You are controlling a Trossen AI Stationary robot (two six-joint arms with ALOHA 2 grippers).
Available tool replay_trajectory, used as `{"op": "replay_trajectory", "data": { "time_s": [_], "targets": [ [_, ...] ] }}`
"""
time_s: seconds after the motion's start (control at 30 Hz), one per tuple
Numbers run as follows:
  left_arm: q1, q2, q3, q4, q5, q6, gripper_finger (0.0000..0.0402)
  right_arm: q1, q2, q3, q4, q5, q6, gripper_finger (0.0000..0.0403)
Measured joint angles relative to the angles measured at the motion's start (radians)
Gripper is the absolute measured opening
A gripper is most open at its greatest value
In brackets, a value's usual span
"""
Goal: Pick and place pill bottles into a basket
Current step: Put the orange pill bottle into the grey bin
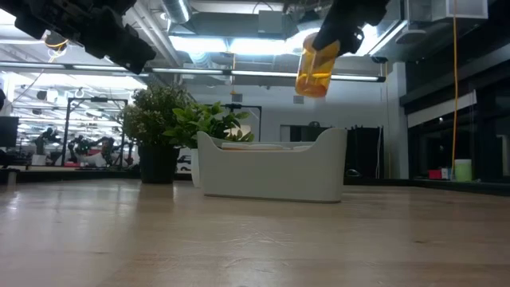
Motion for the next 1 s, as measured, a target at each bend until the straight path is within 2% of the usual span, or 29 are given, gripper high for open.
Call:
{"op": "replay_trajectory", "data": {
  "time_s": [0.33,0.73,1.0],
  "targets": [
    [0.000,0.000,0.000,0.001,0.000,-0.005,0.0006,-0.001,0.072,-0.001,0.048,0.001,0.002,0.0225],
    [0.000,0.000,0.000,0.001,0.000,0.002,0.0008,-0.073,0.159,-0.001,0.049,0.009,0.001,0.0225],
    [0.000,0.000,0.000,0.000,0.000,0.019,0.0002,-0.076,0.188,-0.001,0.057,0.010,0.008,0.0225]
  ]
}}
